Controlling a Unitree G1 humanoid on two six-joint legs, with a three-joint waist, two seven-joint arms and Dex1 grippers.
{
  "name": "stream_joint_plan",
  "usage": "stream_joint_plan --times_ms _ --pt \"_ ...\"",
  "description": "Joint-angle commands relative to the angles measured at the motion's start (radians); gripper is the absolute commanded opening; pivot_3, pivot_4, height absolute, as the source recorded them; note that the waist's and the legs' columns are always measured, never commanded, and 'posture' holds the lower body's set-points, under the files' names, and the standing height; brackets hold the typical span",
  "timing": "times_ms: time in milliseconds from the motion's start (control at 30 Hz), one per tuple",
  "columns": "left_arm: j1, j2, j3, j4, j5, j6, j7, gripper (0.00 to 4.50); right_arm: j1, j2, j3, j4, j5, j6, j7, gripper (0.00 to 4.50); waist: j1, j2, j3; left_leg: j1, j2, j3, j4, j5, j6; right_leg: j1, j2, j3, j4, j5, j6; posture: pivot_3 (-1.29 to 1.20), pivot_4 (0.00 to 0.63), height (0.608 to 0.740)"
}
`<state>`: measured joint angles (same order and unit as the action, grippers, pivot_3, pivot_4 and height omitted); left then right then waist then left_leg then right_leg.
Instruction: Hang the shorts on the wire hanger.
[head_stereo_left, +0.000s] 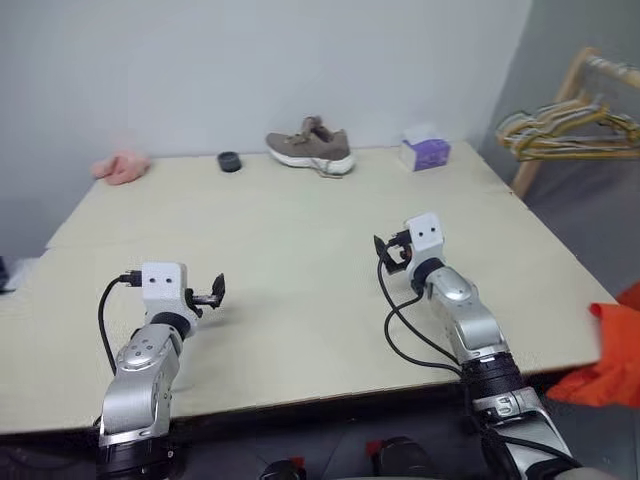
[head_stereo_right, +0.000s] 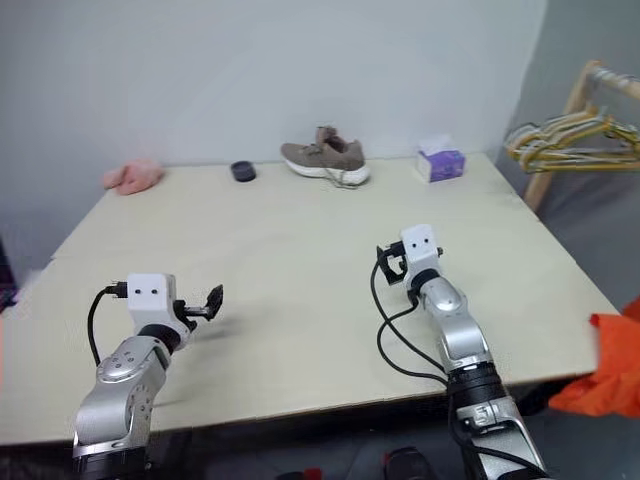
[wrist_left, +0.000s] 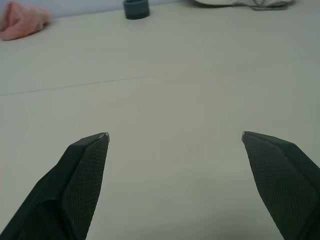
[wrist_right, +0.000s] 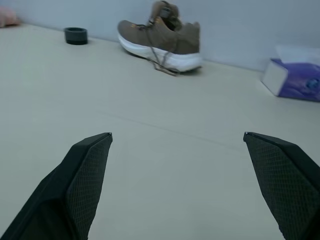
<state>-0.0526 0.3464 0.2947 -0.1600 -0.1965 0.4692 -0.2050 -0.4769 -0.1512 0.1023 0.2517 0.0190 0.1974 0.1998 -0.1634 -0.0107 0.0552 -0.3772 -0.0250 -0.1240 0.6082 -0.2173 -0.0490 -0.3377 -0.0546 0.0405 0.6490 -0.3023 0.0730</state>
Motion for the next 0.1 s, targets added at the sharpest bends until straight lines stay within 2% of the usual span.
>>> stream_joint_plan --times_ms 33,100 --pt "-0.042 0.014 0.003 -0.032 -0.009 -0.035 -0.011 4.5 -0.005 -0.013 -0.007 0.009 -0.005 -0.054 0.03 4.48 0.016 0.001 0.001 -0.001 0.0 0.0 0.0 0.0 0.0 -0.001 0.0 0.0 0.0 0.0 0.0 -0.11 0.014 0.74" --pt "-0.053 0.027 0.0 -0.019 -0.006 -0.058 -0.03 4.5 0.005 -0.022 -0.01 0.009 -0.003 -0.064 0.048 4.48 0.024 0.002 0.001 -0.004 -0.001 0.001 0.0 0.0 0.0 -0.005 0.001 0.001 0.001 0.001 -0.001 -0.09 0.035 0.74"
